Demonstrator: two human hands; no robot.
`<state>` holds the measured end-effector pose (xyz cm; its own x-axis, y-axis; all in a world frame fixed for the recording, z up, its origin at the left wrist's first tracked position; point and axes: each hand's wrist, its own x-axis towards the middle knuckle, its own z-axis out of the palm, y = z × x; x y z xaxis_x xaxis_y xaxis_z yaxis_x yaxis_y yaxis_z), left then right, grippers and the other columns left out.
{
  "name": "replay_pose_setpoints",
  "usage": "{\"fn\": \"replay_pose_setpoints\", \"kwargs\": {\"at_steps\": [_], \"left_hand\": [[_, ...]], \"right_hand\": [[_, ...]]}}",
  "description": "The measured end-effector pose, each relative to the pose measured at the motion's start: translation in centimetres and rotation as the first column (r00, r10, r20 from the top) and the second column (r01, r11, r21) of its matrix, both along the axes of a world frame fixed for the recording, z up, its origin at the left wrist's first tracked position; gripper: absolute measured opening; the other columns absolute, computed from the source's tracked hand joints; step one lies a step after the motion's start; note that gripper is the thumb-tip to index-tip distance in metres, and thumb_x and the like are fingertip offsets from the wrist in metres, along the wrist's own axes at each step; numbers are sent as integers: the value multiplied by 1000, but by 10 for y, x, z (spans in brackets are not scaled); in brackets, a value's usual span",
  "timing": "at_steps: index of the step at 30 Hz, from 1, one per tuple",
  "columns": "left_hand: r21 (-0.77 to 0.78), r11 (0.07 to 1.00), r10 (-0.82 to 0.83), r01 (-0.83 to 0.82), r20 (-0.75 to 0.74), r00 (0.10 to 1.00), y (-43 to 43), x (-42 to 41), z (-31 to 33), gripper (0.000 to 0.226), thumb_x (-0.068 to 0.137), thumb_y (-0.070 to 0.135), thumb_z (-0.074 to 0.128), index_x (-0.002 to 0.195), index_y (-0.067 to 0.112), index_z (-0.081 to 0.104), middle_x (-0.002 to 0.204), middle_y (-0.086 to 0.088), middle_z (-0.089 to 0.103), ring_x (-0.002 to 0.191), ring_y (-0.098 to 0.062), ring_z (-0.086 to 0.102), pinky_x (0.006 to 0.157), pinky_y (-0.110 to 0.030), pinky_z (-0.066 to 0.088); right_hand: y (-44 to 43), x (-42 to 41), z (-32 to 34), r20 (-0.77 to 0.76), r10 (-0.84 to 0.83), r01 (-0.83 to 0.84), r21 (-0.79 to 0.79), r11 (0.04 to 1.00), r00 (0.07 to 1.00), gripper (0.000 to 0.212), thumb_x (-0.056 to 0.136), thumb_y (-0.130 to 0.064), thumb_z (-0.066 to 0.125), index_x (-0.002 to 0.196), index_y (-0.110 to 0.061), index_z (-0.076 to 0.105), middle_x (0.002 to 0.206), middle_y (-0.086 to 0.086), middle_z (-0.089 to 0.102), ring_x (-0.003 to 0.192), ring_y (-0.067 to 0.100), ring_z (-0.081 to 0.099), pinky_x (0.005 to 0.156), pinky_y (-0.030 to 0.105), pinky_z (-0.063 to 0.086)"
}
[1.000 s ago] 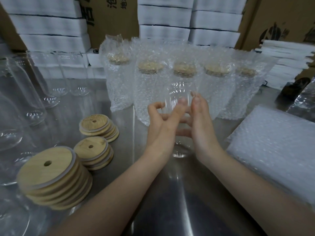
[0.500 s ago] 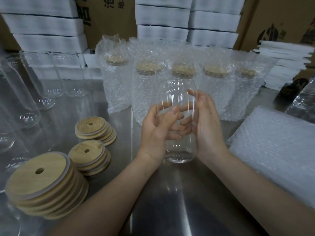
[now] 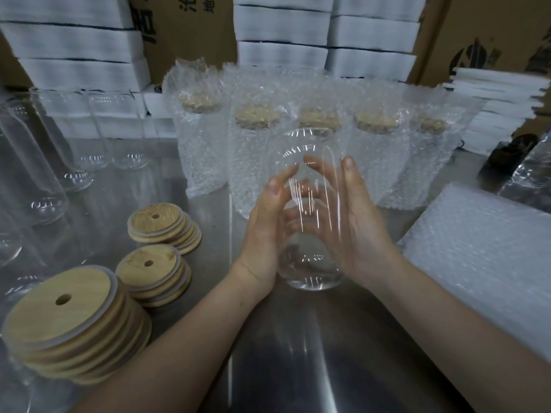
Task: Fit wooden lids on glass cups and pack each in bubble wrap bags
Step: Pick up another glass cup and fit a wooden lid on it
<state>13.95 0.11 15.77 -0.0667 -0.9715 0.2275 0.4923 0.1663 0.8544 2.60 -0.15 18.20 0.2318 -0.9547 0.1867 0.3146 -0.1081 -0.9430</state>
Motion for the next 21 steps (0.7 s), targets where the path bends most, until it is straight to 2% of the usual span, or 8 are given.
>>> {"fn": "replay_pose_setpoints", "kwargs": {"at_steps": [2, 3, 6, 8, 10, 14, 17, 21], "left_hand": [[-29, 995, 95, -94, 37, 995, 0, 0, -2, 54, 78, 61, 55, 121, 28, 54, 117, -8, 68, 99, -31, 71, 85, -63, 54], [-57, 988, 148, -145, 50, 988, 1, 1, -2, 44, 81, 58, 53, 114, 29, 53, 109, -3, 71, 91, -28, 72, 78, -62, 57], [-130, 967, 222, -217, 18, 975, 4, -2, -1, 22, 91, 43, 52, 102, 25, 51, 97, 0, 72, 82, -24, 72, 65, -41, 61], [-94, 971, 221, -221, -17, 975, 6, -5, -2, 19, 96, 35, 53, 106, 18, 53, 102, -5, 70, 89, -26, 70, 71, -32, 59], [-73, 979, 194, -193, 3, 981, 8, -11, -6, 29, 91, 37, 58, 113, 20, 54, 114, -2, 68, 103, -21, 68, 81, -28, 58], [-157, 973, 192, -168, 153, 969, 15, -18, -11, 77, 66, 53, 70, 133, 28, 42, 140, 9, 48, 123, -5, 56, 90, -21, 53], [-196, 960, 237, -200, 186, 954, 15, -17, -11, 81, 61, 49, 76, 132, 33, 40, 142, 9, 45, 120, -13, 60, 89, -28, 56], [-230, 950, 253, -210, 177, 951, 15, -16, -9, 84, 64, 42, 76, 136, 24, 38, 130, 4, 57, 107, -18, 68, 86, -38, 58]], "right_hand": [[0, -1, 0, 12, 69, -70, 40, 997, 998, 60, 86, -65, 31, 132, -31, 49, 109, 16, 71, 98, 33, 67, 82, 50, 56], [0, -2, 0, 15, 88, -89, 51, 995, 996, 62, 84, -67, 31, 134, -34, 46, 112, 19, 70, 101, 36, 67, 78, 52, 57], [0, -1, 0, -23, -8, 9, 23, 1000, 1000, 70, 75, -71, 36, 133, -32, 44, 110, 24, 70, 96, 38, 70, 73, 51, 58], [0, 1, 0, -88, -152, 147, -55, 988, 984, 68, 73, -70, 38, 125, -28, 49, 99, 14, 72, 78, 31, 71, 64, 41, 58], [0, 3, -2, -124, -255, 242, -115, 963, 959, 57, 73, -68, 40, 114, -31, 55, 90, 5, 72, 71, 23, 69, 61, 33, 55], [5, 4, -4, -118, -335, 319, -138, 938, 935, 47, 75, -67, 43, 108, -39, 61, 99, 6, 74, 84, 26, 73, 73, 34, 59], [8, 8, -3, -45, -337, 331, -96, 939, 941, 45, 81, -64, 42, 108, -36, 65, 99, 8, 74, 69, 17, 71, 70, 27, 59], [9, 8, 1, -9, -323, 323, -5, 946, 946, 37, 103, -45, 35, 113, -30, 67, 91, 5, 75, 60, 16, 68, 60, 29, 56]]}}
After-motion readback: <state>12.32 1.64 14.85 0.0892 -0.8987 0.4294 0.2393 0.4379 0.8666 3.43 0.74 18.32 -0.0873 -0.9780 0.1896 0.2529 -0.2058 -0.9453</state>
